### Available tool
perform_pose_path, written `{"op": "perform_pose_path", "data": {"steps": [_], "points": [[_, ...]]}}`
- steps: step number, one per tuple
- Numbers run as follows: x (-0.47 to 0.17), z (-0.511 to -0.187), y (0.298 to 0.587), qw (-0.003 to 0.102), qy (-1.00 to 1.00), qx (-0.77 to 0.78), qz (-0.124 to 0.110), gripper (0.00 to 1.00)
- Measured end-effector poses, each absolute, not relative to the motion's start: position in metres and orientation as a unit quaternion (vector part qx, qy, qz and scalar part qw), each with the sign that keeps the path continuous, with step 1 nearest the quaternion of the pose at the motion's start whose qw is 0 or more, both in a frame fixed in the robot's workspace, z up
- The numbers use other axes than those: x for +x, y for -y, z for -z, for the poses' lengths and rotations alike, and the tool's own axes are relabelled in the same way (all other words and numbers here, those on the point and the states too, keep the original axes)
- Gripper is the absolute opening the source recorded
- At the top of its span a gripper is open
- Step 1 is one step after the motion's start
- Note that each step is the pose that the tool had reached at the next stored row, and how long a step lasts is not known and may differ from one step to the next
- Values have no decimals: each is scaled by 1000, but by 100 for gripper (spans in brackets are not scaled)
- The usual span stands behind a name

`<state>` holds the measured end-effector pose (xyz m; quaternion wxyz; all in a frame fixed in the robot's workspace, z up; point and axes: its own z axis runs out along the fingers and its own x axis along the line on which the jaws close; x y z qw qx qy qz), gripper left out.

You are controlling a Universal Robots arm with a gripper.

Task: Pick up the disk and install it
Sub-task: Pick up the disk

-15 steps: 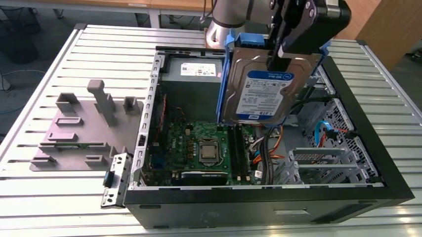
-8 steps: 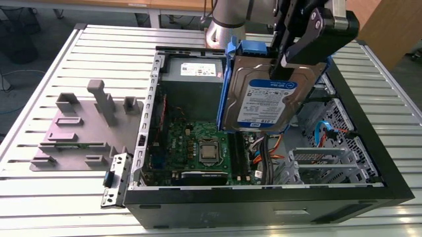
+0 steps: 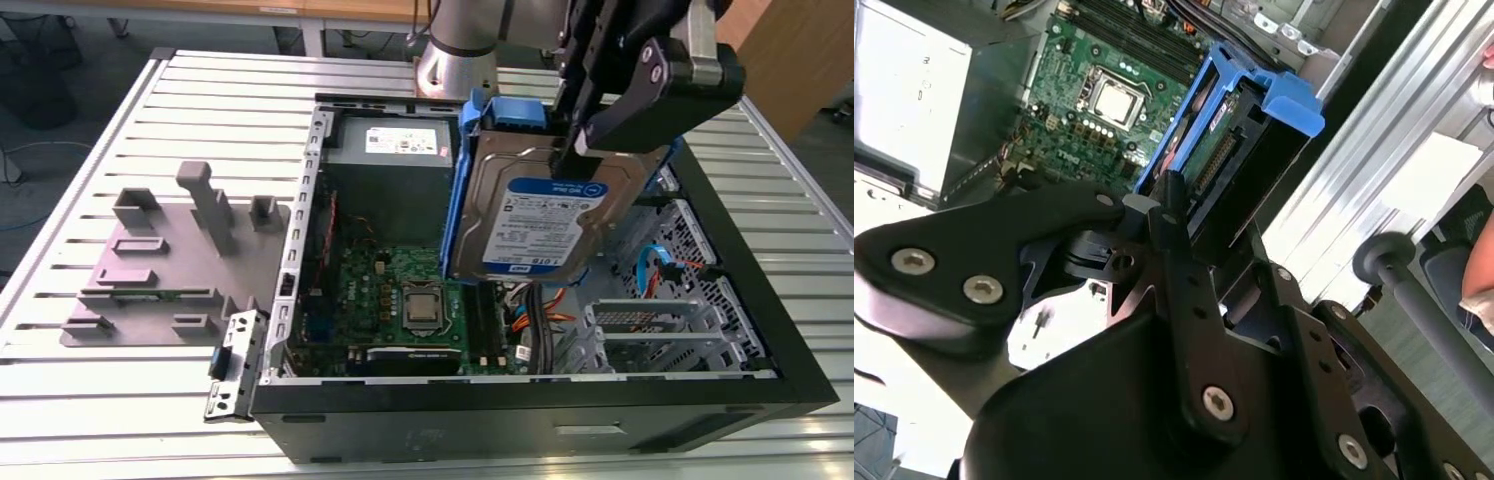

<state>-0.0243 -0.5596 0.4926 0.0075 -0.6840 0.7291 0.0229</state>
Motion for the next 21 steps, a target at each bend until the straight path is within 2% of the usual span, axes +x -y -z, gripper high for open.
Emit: {"op": "perform_pose_path", "data": {"steps": [21], "points": [[-23,-497,522,7,-725,-689,-23,35]]}}
